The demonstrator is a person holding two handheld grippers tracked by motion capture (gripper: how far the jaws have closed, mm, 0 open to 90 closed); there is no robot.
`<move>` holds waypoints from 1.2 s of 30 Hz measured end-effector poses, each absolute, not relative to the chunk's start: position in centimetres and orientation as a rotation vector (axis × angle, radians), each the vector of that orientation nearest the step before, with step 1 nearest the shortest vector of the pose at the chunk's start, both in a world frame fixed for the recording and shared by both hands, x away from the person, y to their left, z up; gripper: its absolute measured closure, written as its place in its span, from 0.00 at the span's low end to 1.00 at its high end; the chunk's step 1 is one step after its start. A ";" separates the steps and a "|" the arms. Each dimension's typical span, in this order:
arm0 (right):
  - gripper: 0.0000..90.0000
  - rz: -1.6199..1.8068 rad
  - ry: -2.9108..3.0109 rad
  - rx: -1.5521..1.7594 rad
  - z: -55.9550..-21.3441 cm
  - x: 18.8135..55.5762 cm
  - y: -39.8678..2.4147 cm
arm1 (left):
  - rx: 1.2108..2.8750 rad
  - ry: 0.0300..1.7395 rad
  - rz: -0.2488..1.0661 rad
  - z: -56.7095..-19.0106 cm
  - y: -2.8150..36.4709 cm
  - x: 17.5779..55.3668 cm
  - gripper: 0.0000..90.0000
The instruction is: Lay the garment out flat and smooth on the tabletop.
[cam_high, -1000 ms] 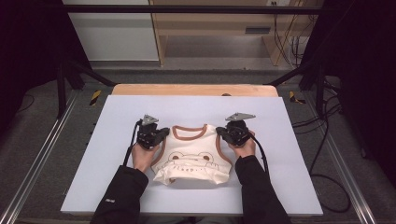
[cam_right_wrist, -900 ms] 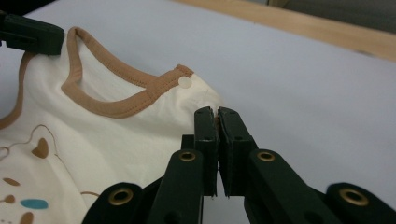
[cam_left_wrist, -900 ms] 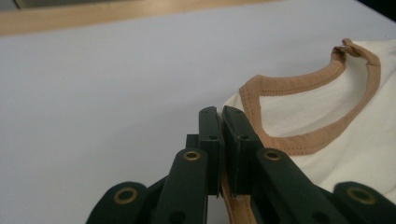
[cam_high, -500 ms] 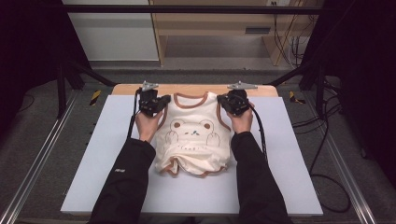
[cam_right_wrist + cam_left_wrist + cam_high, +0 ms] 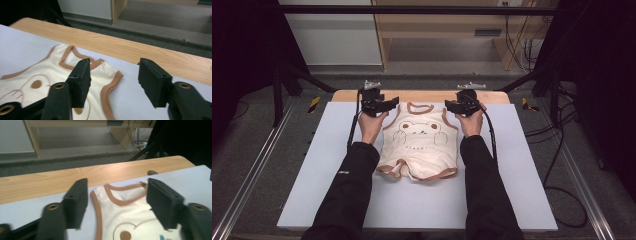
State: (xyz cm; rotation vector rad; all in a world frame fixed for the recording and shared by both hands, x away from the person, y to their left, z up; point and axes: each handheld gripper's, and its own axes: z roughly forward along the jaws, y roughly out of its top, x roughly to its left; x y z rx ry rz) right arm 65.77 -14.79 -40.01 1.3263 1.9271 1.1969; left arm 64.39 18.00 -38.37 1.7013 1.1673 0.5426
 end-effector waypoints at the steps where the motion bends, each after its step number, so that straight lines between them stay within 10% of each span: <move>1: 0.34 1.232 1.934 1.291 -39.6 64.2 -14.9 | 1.703 1.144 0.526 -38.3 18.6 62.9 0.27; 12: 0.06 1.338 1.992 1.177 -38.3 55.4 -15.6 | 1.722 1.050 0.471 -37.5 21.0 54.8 0.01; 36: 0.15 1.362 2.234 1.104 -45.3 47.7 -15.3 | 1.934 1.067 0.423 -45.7 21.6 48.5 0.11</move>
